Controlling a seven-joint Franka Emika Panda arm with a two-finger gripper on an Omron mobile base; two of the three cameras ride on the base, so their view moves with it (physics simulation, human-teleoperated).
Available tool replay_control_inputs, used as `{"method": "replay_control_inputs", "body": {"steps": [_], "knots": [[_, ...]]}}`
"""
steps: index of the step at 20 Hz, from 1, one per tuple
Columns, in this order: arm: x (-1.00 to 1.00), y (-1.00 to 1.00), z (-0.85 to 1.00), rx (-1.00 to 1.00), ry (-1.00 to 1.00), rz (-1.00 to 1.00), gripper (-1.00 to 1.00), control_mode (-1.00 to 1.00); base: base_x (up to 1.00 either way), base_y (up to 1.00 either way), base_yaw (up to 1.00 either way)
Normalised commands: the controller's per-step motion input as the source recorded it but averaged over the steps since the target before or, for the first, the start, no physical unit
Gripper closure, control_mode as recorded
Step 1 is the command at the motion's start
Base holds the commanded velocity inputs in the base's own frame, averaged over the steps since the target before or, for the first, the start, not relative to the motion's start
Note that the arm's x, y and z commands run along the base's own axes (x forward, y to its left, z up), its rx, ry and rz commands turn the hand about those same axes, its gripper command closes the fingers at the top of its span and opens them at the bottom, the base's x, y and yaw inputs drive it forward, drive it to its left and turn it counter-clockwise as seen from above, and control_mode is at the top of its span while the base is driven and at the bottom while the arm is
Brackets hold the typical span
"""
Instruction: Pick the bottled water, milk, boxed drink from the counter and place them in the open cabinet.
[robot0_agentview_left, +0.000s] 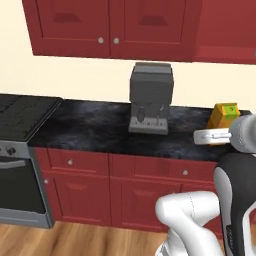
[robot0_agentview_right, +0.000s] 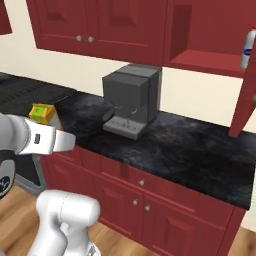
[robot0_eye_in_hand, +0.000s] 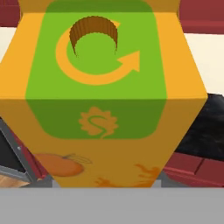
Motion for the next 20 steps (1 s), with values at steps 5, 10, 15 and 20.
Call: {"method": "replay_control_inputs", "body": {"steps": [5,10,15,20], "knots": [[0.0,0.0,0.0,0.0,0.0,0.0,1.0,1.0,0.19,0.0,-0.2],[0.0,0.0,0.0,0.0,0.0,0.0,1.0,1.0,0.13,-0.03,-0.23],[0.0,0.0,0.0,0.0,0.0,0.0,1.0,1.0,0.15,-0.1,-0.26],[0.0,0.0,0.0,0.0,0.0,0.0,1.0,1.0,0.24,-0.08,-0.27]]}}
